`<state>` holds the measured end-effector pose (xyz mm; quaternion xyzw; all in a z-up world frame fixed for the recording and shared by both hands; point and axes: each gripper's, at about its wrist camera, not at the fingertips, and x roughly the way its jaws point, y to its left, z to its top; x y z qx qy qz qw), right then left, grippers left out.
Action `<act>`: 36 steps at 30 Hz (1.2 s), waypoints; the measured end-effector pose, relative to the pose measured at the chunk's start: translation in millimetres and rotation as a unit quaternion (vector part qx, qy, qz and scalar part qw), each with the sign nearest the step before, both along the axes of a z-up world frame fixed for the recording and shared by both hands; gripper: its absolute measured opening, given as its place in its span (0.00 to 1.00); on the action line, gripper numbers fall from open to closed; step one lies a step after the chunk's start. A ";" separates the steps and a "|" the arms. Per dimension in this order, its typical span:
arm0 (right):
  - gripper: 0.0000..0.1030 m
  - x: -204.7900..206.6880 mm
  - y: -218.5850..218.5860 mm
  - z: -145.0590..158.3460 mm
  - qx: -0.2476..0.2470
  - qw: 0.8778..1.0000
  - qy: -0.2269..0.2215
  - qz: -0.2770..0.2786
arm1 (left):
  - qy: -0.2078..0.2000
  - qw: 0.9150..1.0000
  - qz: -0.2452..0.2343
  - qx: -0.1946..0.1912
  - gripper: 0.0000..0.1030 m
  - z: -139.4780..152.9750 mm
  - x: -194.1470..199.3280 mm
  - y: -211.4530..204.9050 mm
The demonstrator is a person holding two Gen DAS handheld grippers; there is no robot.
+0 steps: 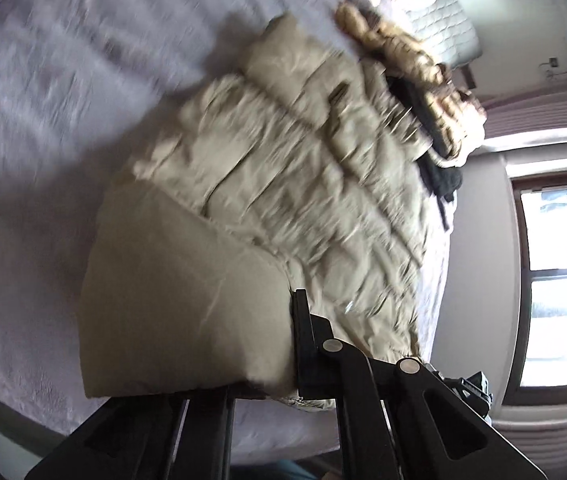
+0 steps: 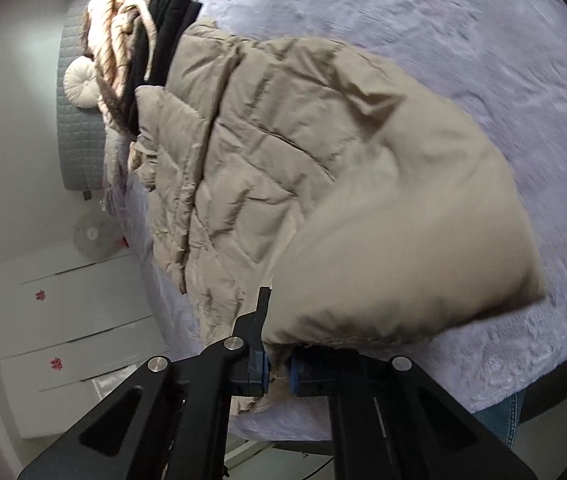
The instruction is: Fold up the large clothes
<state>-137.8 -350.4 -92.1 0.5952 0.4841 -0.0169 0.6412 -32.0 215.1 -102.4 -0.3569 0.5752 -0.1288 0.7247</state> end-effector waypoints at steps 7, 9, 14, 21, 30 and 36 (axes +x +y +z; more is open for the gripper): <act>0.07 111.6 -19.5 48.0 -0.036 0.993 -0.070 0.083 | -0.073 0.996 0.030 0.038 0.09 55.5 84.0 -25.8; 0.07 154.4 -24.4 59.3 -0.056 0.988 -0.094 0.113 | -0.095 0.994 0.035 0.048 0.09 67.9 112.8 -33.7; 0.07 253.7 -35.3 62.8 -0.101 0.979 -0.110 0.137 | -0.121 0.989 0.036 0.076 0.09 72.3 191.7 -48.8; 0.07 335.2 -35.6 -7.0 -0.156 0.981 -0.040 0.110 | -0.073 0.986 -0.010 0.152 0.09 -1.7 303.9 -73.5; 0.11 354.9 -40.5 -33.8 -0.149 0.984 -0.019 0.093 | -0.068 0.987 -0.033 0.144 0.53 -18.9 327.1 -71.0; 0.58 334.2 -36.1 28.4 -0.211 0.967 -0.080 0.120 | -0.119 0.972 -0.015 0.202 0.75 27.5 305.6 -53.6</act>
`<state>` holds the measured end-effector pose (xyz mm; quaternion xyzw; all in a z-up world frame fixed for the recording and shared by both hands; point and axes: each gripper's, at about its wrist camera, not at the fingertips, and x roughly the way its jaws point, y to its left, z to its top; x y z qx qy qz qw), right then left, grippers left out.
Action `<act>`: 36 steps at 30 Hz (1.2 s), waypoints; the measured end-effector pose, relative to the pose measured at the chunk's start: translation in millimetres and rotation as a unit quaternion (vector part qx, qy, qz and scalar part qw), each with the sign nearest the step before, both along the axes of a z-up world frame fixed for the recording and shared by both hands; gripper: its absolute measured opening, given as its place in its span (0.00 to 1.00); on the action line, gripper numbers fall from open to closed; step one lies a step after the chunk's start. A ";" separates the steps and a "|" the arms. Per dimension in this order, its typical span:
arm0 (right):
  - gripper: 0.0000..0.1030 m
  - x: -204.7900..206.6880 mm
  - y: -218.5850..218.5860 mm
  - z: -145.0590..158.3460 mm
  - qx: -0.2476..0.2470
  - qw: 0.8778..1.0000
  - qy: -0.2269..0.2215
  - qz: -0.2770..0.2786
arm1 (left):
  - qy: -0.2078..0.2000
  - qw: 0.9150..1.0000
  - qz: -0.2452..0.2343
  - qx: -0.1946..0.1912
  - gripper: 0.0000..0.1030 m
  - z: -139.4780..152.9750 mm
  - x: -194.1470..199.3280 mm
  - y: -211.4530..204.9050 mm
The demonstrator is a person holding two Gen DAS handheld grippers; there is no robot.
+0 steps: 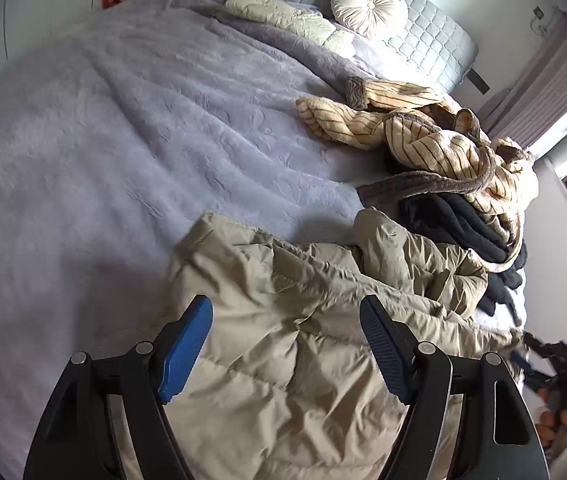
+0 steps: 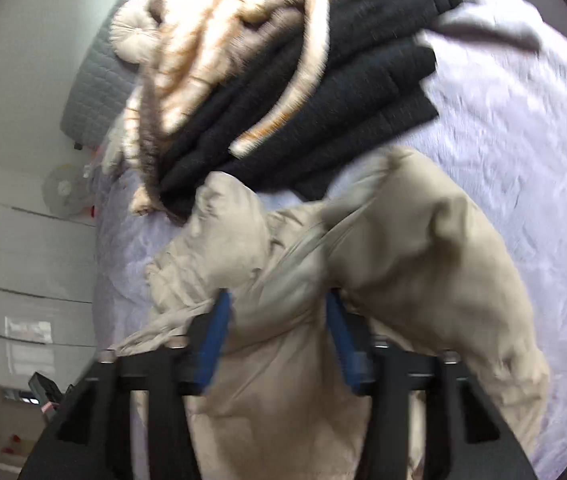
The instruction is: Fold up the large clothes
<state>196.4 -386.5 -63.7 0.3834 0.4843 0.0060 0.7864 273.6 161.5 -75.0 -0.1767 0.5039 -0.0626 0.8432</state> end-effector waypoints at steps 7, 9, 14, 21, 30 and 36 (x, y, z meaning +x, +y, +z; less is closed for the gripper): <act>0.30 -15.0 29.5 -2.1 -0.157 0.983 0.036 0.082 | 0.003 0.990 -0.082 0.119 0.63 -17.6 -13.5 -39.5; 0.35 -24.7 17.3 9.3 -0.217 0.975 0.020 0.054 | -0.015 0.988 -0.076 0.135 0.63 -17.5 -12.7 -39.7; 0.69 -26.1 -29.0 15.9 -0.230 0.973 0.009 -0.001 | 0.006 0.995 -0.027 0.096 0.75 -33.2 19.4 -5.7; 0.13 13.4 -36.4 -25.7 -0.168 0.984 0.061 -0.008 | 0.039 0.994 -0.026 0.095 0.06 -59.4 51.5 -8.8; 0.13 51.8 -26.4 -97.9 -0.237 0.965 0.115 0.006 | 0.072 0.972 0.036 0.222 0.06 -128.7 80.6 -23.9; 0.21 57.6 -27.9 -82.5 -0.255 0.959 0.121 0.003 | 0.074 0.964 0.044 0.253 0.06 -117.7 86.7 -26.0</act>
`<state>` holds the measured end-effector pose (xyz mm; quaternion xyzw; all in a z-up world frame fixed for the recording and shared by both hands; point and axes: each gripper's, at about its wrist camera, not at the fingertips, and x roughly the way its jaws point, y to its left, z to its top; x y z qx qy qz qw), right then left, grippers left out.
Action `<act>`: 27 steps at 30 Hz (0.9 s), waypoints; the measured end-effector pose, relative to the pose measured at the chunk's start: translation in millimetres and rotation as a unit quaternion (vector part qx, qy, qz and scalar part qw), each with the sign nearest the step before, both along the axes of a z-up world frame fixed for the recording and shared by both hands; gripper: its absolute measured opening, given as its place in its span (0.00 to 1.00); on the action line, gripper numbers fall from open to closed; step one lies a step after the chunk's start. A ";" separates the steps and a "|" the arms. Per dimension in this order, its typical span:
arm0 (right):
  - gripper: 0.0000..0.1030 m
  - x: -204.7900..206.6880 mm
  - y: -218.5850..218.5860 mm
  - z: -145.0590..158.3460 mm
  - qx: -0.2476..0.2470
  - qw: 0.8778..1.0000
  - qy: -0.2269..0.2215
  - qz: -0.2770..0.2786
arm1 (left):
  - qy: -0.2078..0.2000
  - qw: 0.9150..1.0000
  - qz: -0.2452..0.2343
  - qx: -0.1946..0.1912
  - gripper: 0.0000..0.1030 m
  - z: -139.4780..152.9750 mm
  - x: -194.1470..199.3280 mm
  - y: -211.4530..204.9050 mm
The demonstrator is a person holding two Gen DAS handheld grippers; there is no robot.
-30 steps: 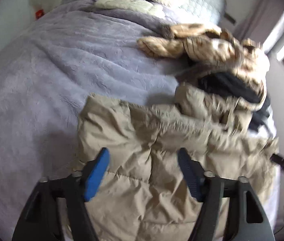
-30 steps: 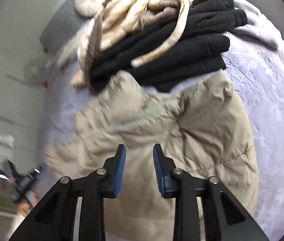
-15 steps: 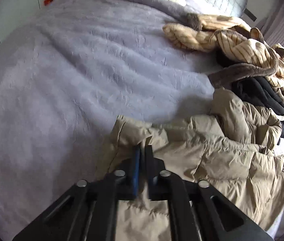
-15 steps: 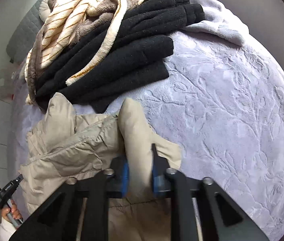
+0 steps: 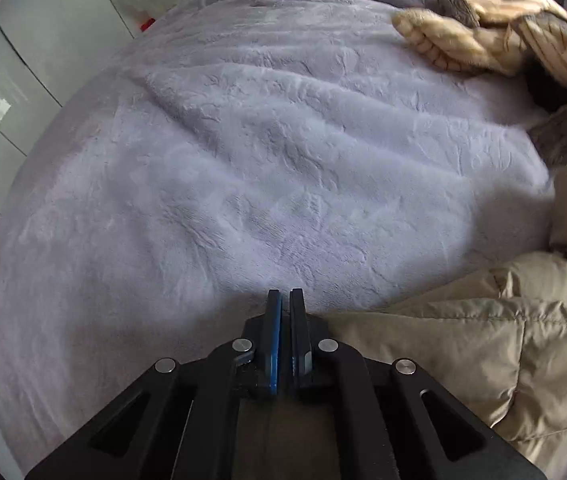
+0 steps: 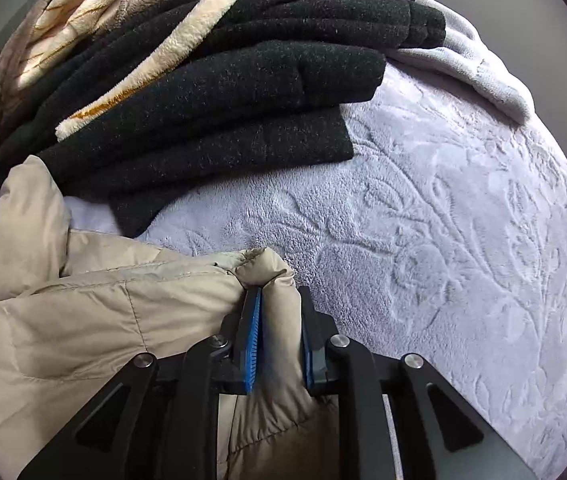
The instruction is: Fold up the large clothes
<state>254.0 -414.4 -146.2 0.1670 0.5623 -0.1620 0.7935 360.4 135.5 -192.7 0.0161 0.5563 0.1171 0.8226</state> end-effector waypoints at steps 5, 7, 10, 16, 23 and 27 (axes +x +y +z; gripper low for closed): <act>0.22 -31.7 1.7 63.3 -0.047 0.997 -0.061 -0.009 | -0.042 0.996 -0.041 -0.065 0.06 63.4 -28.5 16.2; 0.22 -50.5 16.1 85.2 -0.040 0.994 -0.097 -0.001 | -0.048 0.990 -0.087 -0.097 0.06 82.7 -47.8 10.3; 0.22 -58.7 55.4 95.5 0.039 0.990 -0.112 0.070 | -0.043 0.978 -0.151 -0.139 0.06 94.4 -70.7 -9.6; 0.22 -36.7 136.5 47.6 0.072 0.977 -0.067 0.189 | -0.023 0.979 -0.171 -0.110 0.06 53.0 -68.9 -61.4; 0.17 -12.5 55.2 26.6 0.002 0.997 -0.041 0.066 | -0.028 0.986 -0.121 -0.109 0.06 26.3 -35.4 -52.7; 0.16 -14.1 10.4 -0.7 0.026 0.999 -0.022 -0.003 | -0.037 0.986 -0.134 -0.093 0.06 13.1 -35.9 -62.2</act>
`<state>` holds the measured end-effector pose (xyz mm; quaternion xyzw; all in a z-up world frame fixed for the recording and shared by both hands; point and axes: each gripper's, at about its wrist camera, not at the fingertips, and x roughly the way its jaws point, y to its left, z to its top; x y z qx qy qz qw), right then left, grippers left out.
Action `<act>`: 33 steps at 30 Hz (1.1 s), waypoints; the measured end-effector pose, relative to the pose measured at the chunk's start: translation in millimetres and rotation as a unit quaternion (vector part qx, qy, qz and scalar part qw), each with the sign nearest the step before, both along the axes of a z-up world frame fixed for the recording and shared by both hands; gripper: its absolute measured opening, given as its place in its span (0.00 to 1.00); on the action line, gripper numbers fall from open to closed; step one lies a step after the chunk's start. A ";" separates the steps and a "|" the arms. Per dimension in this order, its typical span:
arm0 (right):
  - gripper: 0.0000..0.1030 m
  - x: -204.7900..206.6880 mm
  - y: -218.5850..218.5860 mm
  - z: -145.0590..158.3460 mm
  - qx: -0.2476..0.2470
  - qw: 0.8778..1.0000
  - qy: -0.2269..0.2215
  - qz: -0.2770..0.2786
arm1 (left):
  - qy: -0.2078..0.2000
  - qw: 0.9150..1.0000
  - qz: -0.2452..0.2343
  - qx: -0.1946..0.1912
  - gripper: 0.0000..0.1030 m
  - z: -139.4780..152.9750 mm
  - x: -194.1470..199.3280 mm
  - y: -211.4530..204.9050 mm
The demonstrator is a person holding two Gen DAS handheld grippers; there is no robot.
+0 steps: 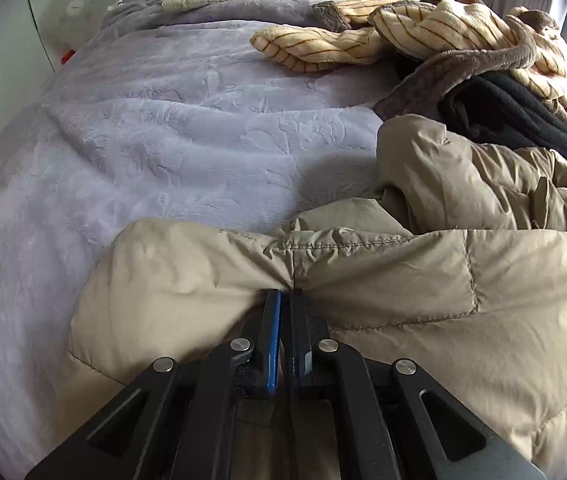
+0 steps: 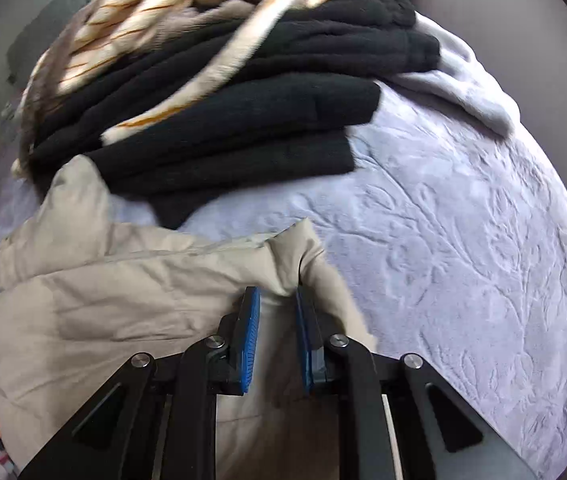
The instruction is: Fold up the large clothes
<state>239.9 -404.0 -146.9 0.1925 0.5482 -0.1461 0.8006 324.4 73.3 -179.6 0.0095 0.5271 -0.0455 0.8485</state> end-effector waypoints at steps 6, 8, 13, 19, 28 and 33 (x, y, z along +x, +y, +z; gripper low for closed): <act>0.16 18.7 -3.4 -27.4 -0.013 1.000 -0.004 -0.015 | -0.013 1.000 0.001 0.014 0.06 -9.2 7.4 -11.1; 0.16 26.7 0.2 -28.5 -0.020 1.000 0.001 -0.014 | -0.013 1.000 0.000 0.022 0.06 -10.9 8.4 -14.0; 0.22 33.6 11.6 -5.9 -0.052 0.999 0.008 0.000 | -0.001 1.000 0.010 0.020 0.06 8.5 4.6 -9.1; 0.37 9.9 31.1 38.7 -0.055 0.998 -0.017 0.004 | -0.003 0.999 0.008 0.032 0.06 43.3 -18.4 6.4; 0.44 -92.6 55.8 62.6 0.000 1.000 -0.026 0.009 | 0.045 0.999 0.024 0.007 0.06 52.9 -79.1 24.6; 0.44 -130.9 73.6 72.4 0.015 1.000 -0.027 0.006 | 0.070 0.997 0.033 -0.007 0.06 47.9 -111.3 27.9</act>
